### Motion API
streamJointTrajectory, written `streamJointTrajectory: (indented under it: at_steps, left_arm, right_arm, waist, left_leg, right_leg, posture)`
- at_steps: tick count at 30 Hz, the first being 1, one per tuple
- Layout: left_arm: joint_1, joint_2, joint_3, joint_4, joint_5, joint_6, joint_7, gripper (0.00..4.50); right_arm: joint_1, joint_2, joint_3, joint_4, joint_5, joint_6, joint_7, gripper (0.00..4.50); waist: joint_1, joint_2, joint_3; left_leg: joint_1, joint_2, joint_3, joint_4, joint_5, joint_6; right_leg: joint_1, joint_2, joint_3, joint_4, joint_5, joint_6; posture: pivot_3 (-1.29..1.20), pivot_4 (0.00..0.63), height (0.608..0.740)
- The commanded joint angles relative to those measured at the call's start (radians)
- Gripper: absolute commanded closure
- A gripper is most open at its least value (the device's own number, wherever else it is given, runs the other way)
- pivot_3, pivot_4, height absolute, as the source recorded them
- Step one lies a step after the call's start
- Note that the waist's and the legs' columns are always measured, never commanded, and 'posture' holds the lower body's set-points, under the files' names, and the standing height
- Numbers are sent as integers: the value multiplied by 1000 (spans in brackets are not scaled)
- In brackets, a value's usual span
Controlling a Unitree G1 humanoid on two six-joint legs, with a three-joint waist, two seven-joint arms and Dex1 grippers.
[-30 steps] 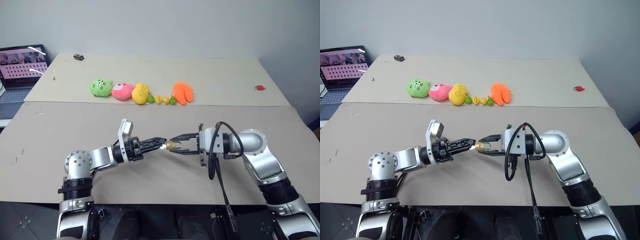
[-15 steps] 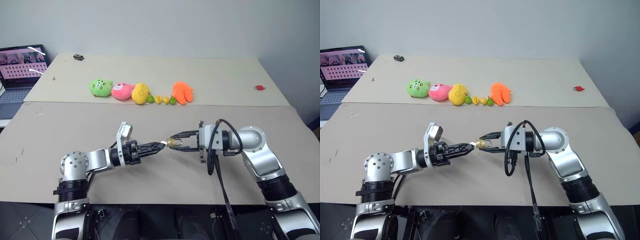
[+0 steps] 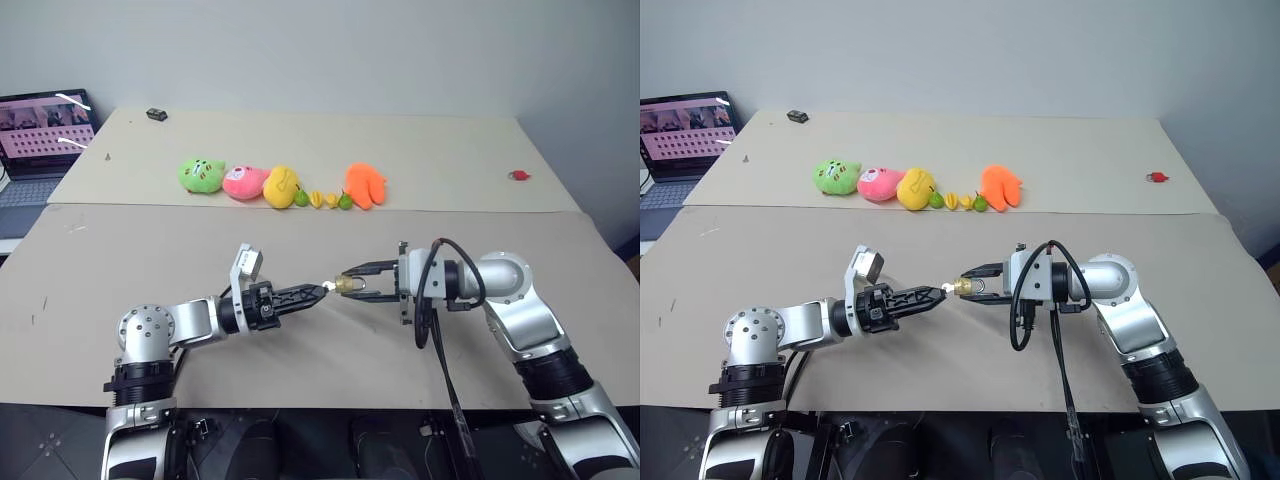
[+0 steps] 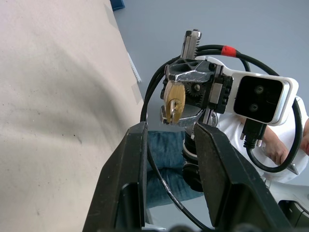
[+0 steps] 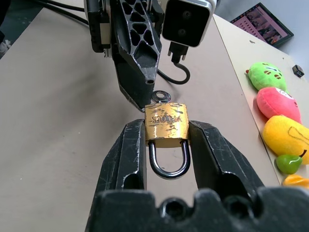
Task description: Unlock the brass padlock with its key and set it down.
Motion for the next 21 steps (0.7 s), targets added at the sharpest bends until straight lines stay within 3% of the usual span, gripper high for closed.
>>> streamJointTrajectory:
  at_steps: [1, 21]
  left_arm:
    - [0, -11, 1, 3, -9, -12, 3, 2941]
    - [-3, -29, 2, 5, -5, -40, 25, 2941]
  right_arm:
    - [-21, -10, -31, -43, 13, -14, -1, 3590]
    - [-14, -9, -29, -62, 20, 4, 0, 3590]
  waist:
    - [0, 0, 0]
    - [0, 0, 0]
  left_leg:
    - [0, 0, 0, 0, 0, 0]
    - [0, 0, 0, 0, 0, 0]
  right_leg:
    - [0, 0, 0, 0, 0, 0]
    - [0, 0, 0, 0, 0, 0]
  posture:
    - [0, 150, 717]
    - [0, 150, 717]
